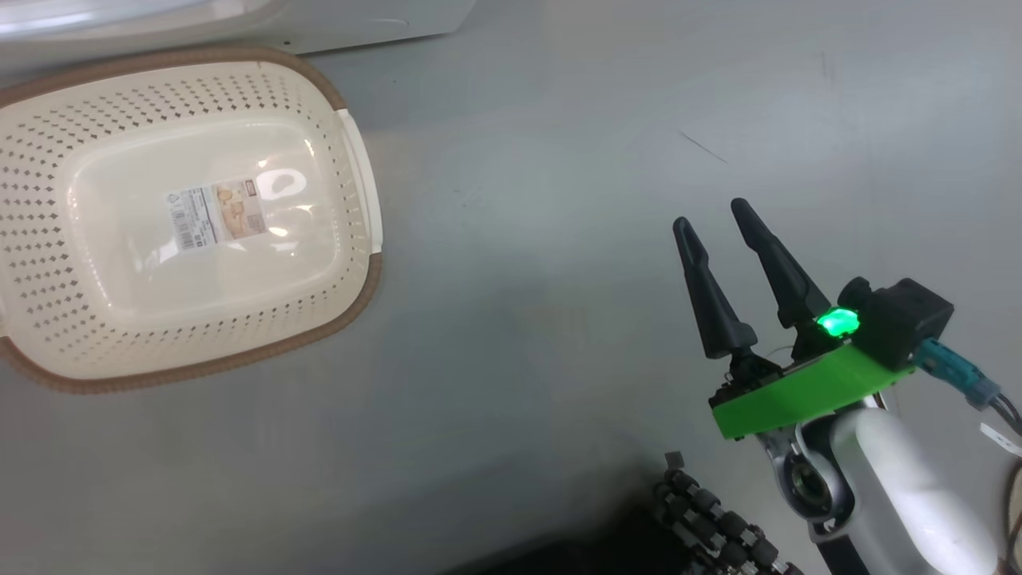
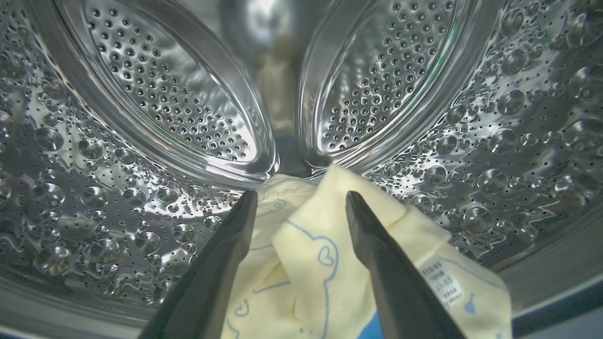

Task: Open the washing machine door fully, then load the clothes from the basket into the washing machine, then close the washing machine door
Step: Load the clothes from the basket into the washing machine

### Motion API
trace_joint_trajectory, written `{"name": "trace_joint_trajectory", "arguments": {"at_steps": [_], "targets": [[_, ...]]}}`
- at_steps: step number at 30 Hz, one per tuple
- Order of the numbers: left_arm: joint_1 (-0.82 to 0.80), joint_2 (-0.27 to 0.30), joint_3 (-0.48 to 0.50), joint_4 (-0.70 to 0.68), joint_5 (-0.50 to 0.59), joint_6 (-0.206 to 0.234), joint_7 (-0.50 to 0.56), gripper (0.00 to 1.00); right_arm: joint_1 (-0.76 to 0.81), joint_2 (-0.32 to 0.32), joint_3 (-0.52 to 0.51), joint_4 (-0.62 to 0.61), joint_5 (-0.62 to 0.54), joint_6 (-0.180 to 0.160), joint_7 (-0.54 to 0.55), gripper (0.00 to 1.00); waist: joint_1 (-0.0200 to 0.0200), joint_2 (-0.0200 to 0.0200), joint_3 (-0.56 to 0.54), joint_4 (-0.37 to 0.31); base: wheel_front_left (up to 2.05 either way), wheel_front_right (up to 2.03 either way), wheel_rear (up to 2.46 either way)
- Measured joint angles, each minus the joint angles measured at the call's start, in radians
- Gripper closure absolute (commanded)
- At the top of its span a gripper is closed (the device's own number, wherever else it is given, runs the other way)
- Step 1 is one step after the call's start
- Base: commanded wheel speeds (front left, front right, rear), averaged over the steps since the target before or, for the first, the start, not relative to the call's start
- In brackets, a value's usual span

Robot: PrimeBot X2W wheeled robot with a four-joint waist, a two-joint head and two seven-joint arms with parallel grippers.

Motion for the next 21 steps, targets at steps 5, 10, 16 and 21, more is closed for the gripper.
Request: {"name": "trace_joint_trajectory", "arguments": {"at_steps": [5,10,16,21], "targets": [[0.042,-0.013,0.002,0.009,-0.016,0.006,-0.012,0.0,0.0,-0.004,-0.018,-0.001,-0.001,0.0,0.0,0.0,0.0,0.0,-0.025,0.023,0.0,0.0,0.0],[0.091,-0.016,0.006,0.004,-0.027,0.012,-0.029,0.0,0.0,-0.014,-0.037,-0.002,-0.002,0.0,0.0,0.0,0.0,0.0,-0.058,0.044,0.0,0.0,0.0],[0.184,-0.03,0.011,-0.026,-0.043,0.013,-0.034,0.0,0.001,-0.028,-0.051,-0.003,-0.01,0.0,0.0,0.0,0.0,0.0,-0.105,0.071,0.0,0.0,0.0],[0.264,-0.044,0.019,-0.098,-0.053,0.031,-0.037,0.0,0.003,-0.033,-0.067,-0.004,-0.01,0.0,0.0,0.0,0.0,0.0,-0.137,0.099,0.0,0.0,0.0]]}}
